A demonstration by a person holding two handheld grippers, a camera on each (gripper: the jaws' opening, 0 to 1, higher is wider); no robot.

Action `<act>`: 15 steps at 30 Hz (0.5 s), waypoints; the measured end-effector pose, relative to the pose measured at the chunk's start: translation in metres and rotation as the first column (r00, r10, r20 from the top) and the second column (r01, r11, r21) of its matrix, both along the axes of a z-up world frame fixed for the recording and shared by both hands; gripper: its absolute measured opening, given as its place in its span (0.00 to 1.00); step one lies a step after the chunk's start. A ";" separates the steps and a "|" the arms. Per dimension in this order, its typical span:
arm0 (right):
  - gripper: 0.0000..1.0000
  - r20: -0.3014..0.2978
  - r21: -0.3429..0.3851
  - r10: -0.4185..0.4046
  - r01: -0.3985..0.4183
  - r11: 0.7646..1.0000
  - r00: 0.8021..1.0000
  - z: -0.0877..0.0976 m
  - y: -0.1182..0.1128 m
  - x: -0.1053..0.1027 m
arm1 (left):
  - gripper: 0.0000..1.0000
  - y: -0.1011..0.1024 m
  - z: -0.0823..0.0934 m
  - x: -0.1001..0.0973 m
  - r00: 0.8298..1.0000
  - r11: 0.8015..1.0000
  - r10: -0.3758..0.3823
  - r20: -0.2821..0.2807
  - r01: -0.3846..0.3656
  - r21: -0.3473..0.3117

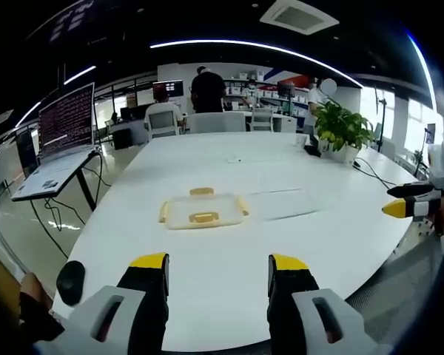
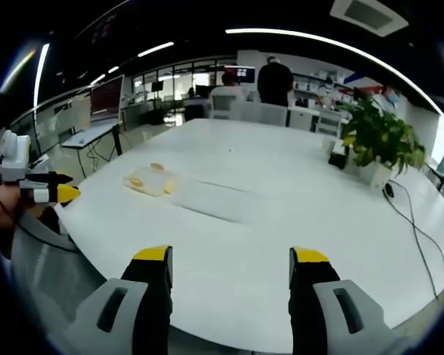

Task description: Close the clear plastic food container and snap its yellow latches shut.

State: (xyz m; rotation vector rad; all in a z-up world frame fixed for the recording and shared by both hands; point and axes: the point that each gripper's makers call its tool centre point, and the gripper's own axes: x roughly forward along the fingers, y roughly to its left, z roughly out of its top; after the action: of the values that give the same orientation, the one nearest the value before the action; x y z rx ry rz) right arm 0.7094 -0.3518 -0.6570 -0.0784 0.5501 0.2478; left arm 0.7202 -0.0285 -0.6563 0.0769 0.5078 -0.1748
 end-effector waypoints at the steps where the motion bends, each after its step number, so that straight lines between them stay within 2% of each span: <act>1: 0.61 0.000 0.001 0.000 0.000 1.000 1.000 0.000 0.000 0.000 | 0.48 0.000 0.000 0.000 1.000 1.000 -0.001 -0.001 0.001 -0.002; 15: 0.60 0.011 -0.005 0.028 -0.028 1.000 1.000 0.006 0.004 0.004 | 0.48 0.004 0.001 0.002 1.000 1.000 -0.024 -0.014 0.024 0.001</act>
State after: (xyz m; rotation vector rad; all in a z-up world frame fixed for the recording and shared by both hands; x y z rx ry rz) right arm 0.7134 -0.3481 -0.6507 -0.0918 0.5389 0.2728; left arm 0.7225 -0.0241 -0.6548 0.0829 0.5212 -0.1991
